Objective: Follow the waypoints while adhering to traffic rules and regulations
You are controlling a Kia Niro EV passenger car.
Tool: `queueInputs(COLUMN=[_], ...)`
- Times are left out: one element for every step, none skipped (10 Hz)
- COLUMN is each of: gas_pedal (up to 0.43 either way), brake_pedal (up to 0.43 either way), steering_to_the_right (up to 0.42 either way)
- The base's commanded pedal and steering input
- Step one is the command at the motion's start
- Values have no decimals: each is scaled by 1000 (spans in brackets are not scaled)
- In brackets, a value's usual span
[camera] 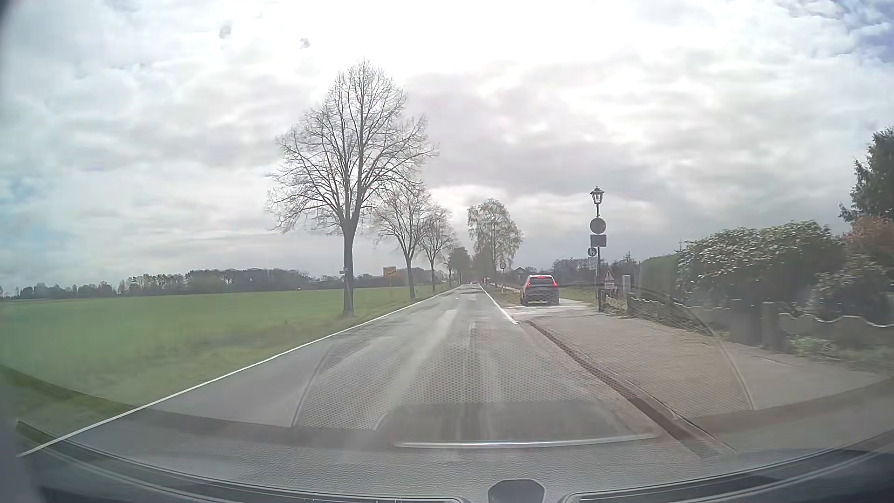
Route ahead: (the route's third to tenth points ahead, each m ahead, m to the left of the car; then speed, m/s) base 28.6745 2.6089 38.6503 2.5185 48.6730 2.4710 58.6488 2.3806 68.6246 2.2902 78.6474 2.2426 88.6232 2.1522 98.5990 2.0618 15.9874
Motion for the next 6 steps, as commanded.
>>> queueInputs(gas_pedal=[220,220,220,220,220,220], brake_pedal=[0,0,0,0,0,0], steering_to_the_right=[-4,-4,-4,-4,-4,-4])
